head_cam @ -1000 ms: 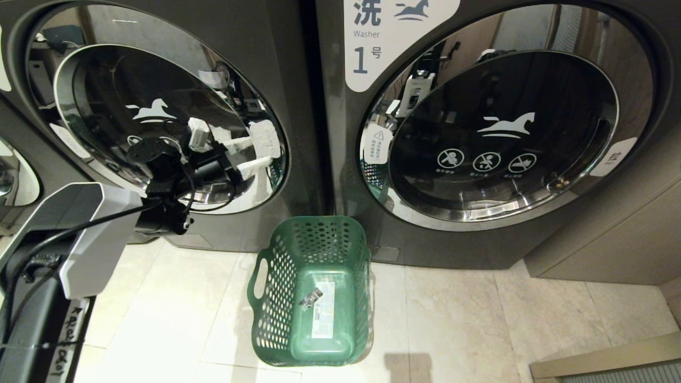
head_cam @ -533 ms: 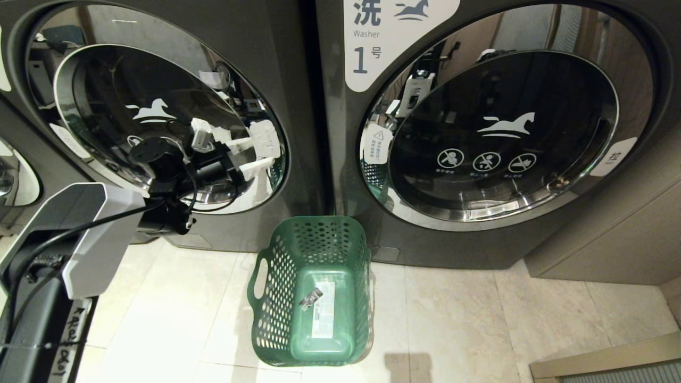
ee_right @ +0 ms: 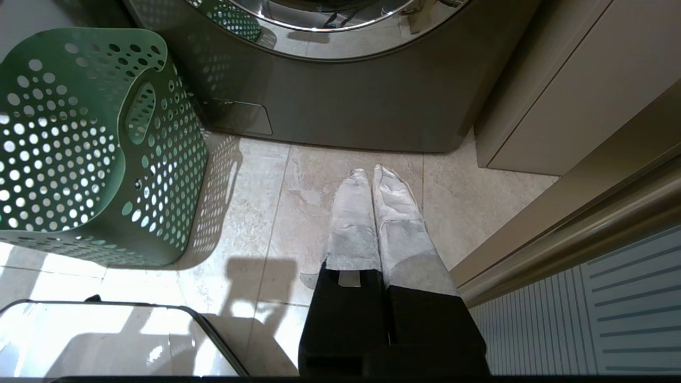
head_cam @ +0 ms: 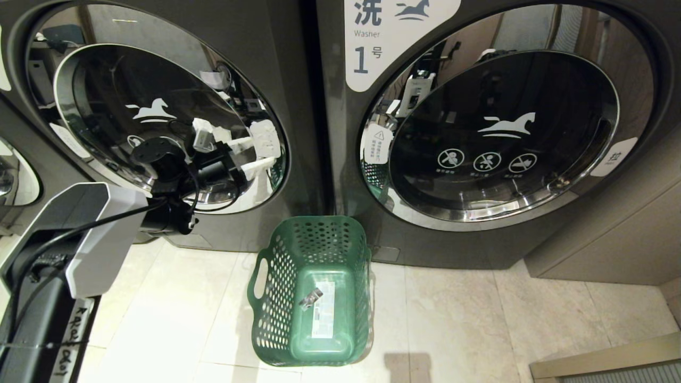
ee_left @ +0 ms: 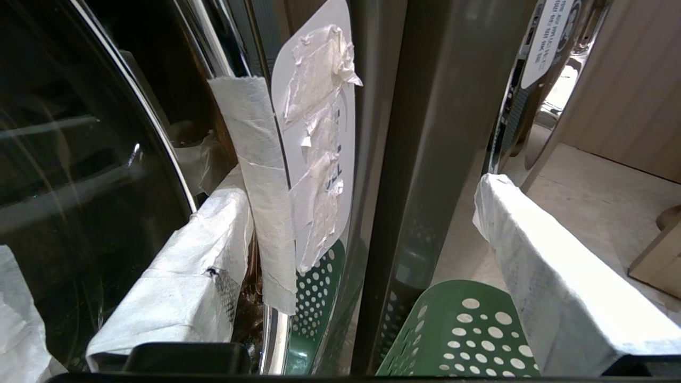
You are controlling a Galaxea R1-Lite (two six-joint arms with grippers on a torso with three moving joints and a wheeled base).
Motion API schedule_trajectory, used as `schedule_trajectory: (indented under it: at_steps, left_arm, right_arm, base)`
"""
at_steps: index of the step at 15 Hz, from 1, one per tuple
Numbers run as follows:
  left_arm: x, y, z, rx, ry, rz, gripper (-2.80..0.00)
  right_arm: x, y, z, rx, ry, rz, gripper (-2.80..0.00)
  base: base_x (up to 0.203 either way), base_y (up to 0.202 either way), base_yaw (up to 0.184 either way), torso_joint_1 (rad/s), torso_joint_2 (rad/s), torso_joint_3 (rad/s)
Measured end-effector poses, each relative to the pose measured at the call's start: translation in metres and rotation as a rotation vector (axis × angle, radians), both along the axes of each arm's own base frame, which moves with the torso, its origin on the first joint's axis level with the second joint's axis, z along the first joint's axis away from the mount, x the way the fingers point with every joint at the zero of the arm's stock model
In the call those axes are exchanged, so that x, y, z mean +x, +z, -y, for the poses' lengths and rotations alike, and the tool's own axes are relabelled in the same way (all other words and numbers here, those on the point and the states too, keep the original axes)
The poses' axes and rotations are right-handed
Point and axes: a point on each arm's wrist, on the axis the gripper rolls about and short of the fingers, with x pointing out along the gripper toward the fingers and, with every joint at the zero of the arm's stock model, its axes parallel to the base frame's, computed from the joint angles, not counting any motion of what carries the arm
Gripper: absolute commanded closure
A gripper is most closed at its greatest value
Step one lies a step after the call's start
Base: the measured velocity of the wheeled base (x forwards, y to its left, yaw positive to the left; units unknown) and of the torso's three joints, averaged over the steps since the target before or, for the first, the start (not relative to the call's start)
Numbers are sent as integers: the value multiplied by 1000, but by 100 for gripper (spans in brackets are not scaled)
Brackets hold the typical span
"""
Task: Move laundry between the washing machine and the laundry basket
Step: Open the lid of the washing machine
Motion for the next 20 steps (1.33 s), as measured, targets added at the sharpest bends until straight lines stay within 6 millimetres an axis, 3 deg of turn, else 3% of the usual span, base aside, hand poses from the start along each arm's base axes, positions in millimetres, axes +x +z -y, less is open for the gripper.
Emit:
schedule_trajectory:
  at_steps: [14,20]
  left_arm:
    - [-4,-4,25,56,-150,16,-280]
    - [-8,-1,25,33,-168,24,-280]
  right_arm:
    - [0,0,0,0,0,0,0]
    - [0,0,0,0,0,0,0]
  base:
    - [0,0,0,0,0,0]
    - [0,0,0,0,0,0]
